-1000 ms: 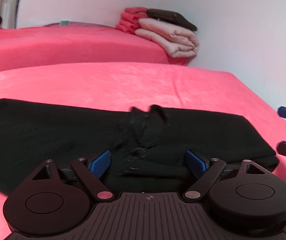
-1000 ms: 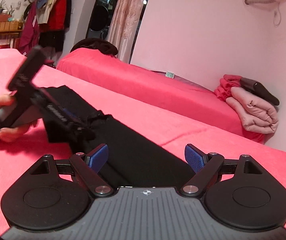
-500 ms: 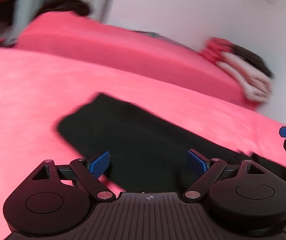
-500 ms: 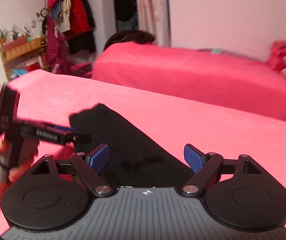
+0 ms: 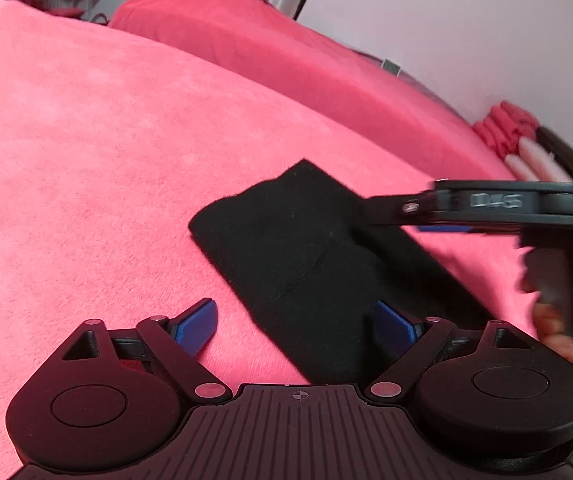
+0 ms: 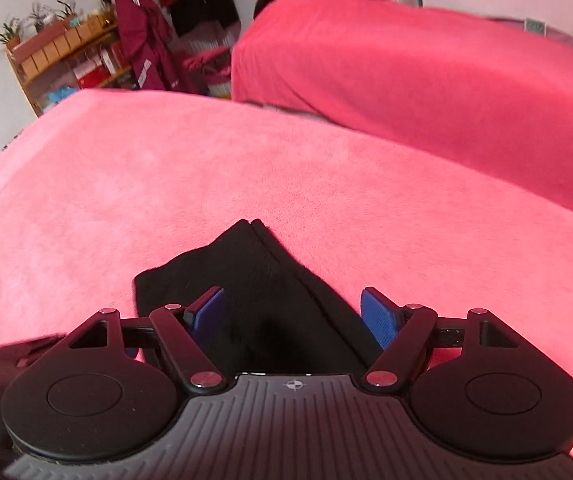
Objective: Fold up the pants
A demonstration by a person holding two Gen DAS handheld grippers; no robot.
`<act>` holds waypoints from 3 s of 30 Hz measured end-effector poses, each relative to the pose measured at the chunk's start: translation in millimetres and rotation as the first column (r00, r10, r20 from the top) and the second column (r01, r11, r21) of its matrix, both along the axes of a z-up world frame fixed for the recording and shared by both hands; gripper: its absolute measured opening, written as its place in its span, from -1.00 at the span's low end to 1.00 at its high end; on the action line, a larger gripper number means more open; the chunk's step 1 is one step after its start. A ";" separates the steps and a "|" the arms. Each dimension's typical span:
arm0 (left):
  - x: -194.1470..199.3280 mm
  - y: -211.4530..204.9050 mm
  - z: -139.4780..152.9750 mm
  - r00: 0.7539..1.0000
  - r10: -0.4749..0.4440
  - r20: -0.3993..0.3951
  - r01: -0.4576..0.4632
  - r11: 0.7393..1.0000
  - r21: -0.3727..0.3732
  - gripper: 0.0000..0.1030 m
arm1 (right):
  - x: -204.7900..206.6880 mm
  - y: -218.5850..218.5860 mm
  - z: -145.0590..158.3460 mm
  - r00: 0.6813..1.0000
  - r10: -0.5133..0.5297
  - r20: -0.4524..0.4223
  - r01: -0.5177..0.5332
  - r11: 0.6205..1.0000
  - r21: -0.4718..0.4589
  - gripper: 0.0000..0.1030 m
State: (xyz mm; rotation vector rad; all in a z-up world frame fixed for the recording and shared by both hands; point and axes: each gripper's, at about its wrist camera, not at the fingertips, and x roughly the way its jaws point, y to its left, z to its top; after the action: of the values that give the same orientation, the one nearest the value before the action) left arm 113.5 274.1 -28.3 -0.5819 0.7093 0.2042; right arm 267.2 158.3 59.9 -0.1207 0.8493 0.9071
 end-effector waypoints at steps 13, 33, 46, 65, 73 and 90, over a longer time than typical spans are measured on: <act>9.8 4.8 -4.3 0.998 0.054 0.020 -0.055 0.998 0.033 1.00 | 3.9 13.3 -19.7 0.998 -0.008 -0.066 0.009 1.000 0.023 -0.38; -43.3 -132.7 141.0 0.906 -0.303 0.294 0.239 0.942 0.235 0.79 | -63.6 -172.9 96.4 0.991 -0.134 0.002 0.125 0.929 0.347 -0.72; -36.5 -304.1 150.1 0.724 -0.660 0.200 0.607 0.748 0.269 0.77 | -108.3 -386.7 53.9 0.943 -0.300 -0.142 0.325 0.748 0.579 -0.73; -51.8 -259.9 116.5 0.704 -0.705 0.080 0.670 0.697 0.255 1.00 | -136.9 -465.9 -68.3 0.805 -0.450 -0.387 0.593 0.584 0.555 -0.79; -26.4 -226.7 101.4 0.792 -0.608 0.047 0.586 0.780 0.218 1.00 | -176.2 -501.7 -71.4 0.699 -0.541 -0.467 0.706 0.421 0.570 0.03; -13.0 -225.3 63.0 0.755 -0.655 0.003 0.649 0.748 0.142 1.00 | -174.4 -432.4 -40.0 0.746 -0.617 -0.250 0.644 0.572 0.508 -0.68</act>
State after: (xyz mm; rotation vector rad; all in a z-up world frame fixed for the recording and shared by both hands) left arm 100.5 48.8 34.7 -0.1793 0.8033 -0.4224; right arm 92.9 -274.1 19.9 0.7105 0.5532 0.4306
